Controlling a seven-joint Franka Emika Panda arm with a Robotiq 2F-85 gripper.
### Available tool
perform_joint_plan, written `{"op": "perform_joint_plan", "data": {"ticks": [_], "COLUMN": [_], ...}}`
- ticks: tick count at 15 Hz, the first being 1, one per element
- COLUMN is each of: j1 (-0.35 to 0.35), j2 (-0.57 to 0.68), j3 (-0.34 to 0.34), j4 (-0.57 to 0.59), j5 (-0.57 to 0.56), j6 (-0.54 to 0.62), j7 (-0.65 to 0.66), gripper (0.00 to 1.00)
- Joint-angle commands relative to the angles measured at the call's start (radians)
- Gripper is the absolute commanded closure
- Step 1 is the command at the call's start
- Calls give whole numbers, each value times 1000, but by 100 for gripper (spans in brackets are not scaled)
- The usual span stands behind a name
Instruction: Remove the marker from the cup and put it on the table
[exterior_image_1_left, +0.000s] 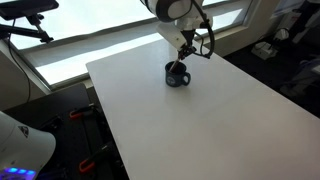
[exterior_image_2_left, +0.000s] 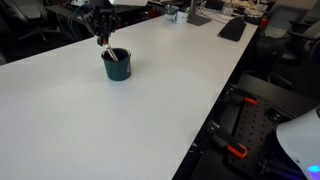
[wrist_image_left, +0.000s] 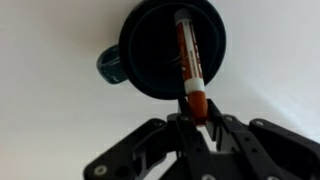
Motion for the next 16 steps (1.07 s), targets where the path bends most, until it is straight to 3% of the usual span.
{"op": "perform_joint_plan", "data": {"ticks": [1, 6, 11, 16], "j1": [33, 48, 15, -32], "j2": [-86, -167, -154, -107], "j3": [-33, -66, -166, -267], "j4": [34, 115, 221, 181], "j5": [-19, -39, -111, -165], "j6": [-154, -305, -384, -402], "j7": [69, 111, 196, 268], "gripper": [95, 95, 95, 95]}}
